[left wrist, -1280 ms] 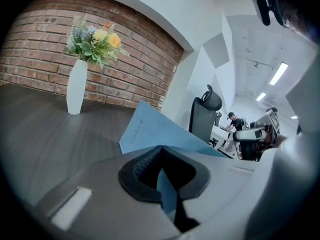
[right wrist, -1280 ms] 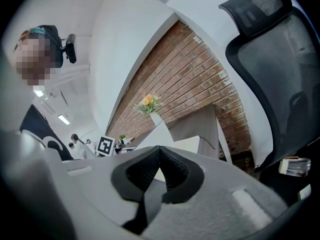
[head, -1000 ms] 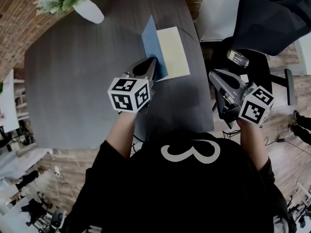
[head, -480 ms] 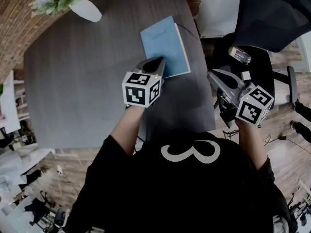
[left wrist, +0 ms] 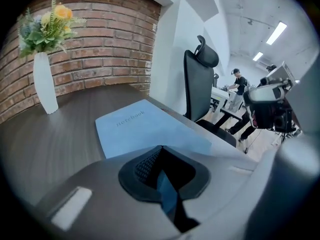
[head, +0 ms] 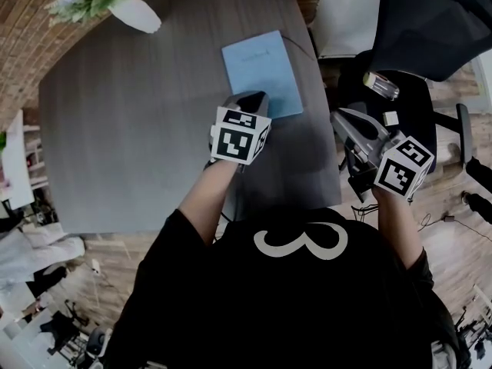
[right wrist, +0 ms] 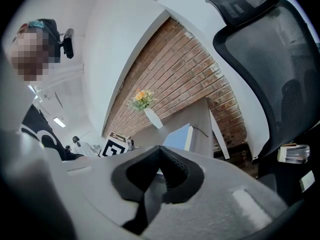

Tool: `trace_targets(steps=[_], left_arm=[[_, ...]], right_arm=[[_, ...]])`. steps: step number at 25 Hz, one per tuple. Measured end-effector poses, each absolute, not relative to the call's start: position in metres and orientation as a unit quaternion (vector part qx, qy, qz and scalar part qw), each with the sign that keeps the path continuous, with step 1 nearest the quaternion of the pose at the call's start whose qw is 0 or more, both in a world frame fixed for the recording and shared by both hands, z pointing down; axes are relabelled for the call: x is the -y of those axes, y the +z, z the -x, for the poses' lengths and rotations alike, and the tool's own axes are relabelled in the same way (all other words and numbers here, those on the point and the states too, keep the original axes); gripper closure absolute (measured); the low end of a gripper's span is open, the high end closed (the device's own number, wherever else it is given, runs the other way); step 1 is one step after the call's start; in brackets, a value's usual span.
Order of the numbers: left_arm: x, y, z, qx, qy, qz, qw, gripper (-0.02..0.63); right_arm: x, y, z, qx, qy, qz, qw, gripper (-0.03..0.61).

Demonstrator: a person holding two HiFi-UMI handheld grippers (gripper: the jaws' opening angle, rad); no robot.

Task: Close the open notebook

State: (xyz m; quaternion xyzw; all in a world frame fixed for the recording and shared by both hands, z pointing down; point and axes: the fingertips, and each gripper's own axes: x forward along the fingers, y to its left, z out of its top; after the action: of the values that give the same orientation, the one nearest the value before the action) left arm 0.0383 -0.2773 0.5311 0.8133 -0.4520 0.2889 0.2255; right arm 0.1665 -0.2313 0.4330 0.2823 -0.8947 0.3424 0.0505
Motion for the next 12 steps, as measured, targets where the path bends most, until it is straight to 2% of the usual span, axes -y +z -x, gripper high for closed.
trace_targets(steps=[12], left_arm=[[0.283,0.536,-0.042,0.439,0.368,-0.795,0.2,0.6]], right_arm=[[0.226,0.444,-0.167,0.894,0.344,-0.279,0.064,0.577]])
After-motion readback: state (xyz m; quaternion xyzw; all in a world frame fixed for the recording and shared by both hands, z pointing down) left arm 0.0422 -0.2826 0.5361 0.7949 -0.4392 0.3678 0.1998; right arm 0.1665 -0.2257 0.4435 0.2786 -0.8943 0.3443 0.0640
